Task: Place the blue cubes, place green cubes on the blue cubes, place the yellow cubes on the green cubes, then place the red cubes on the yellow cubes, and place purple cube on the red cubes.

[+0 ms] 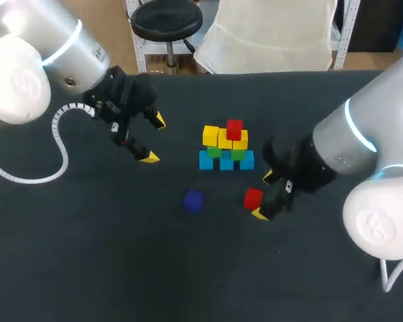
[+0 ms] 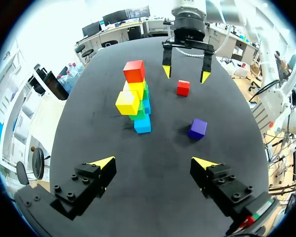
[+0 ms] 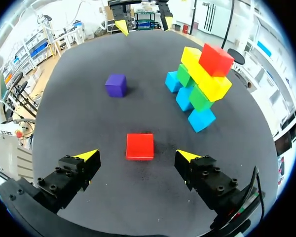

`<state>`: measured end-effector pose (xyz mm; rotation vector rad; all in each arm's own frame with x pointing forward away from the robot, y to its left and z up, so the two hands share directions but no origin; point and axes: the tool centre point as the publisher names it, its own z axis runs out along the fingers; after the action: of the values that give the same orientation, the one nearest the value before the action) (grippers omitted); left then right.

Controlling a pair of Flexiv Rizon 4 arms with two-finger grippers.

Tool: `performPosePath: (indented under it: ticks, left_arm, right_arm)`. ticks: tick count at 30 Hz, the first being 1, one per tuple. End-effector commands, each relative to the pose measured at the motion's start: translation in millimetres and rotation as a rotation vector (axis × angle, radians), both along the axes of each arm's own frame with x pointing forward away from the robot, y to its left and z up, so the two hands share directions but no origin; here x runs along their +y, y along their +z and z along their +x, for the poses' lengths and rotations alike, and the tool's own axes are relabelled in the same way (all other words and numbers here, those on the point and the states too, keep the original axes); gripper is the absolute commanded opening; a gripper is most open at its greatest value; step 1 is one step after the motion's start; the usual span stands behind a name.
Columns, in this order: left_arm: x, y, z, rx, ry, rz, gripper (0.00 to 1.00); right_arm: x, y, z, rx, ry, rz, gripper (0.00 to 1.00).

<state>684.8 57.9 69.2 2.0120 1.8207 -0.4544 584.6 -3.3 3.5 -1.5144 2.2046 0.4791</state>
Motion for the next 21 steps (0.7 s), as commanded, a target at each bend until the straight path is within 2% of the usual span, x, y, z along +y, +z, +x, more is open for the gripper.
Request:
performPosePath:
  ticks: [1, 3, 7, 10, 13, 14, 15, 21]
  left_arm:
    - [1, -0.3, 1.0, 0.001, -0.003, 0.0, 1.0]
    - [1, -0.3, 1.0, 0.001, -0.003, 0.0, 1.0]
    - [1, -0.3, 1.0, 0.001, -0.003, 0.0, 1.0]
    - [1, -0.3, 1.0, 0.001, -0.003, 0.0, 1.0]
    - [1, -0.3, 1.0, 0.001, -0.003, 0.0, 1.0]
    - [1, -0.3, 1.0, 0.001, -0.003, 0.0, 1.0]
    - [1, -0.3, 1.0, 0.001, -0.003, 0.0, 1.0]
    - [1, -0.3, 1.0, 0.001, -0.003, 0.0, 1.0]
  right_arm:
    - [4, -7, 6.0, 0.006, 0.012, 0.015, 1.0]
    - [5, -9, 6.5, 0.007, 0.019, 0.017, 0.98]
    - [6, -10, 7.5, 0.009, 0.031, 0.02, 0.79]
    - [6, -14, 8.9, 0.027, 0.028, 0.01, 0.47]
    - [7, -15, 8.9, 0.026, 0.029, 0.012, 0.32]
    - [7, -15, 8.5, 0.026, 0.03, 0.013, 0.2]
    - [8, -15, 8.1, 0.026, 0.031, 0.014, 0.02]
    - [14, -12, 6.1, 0.022, 0.047, 0.026, 0.0]
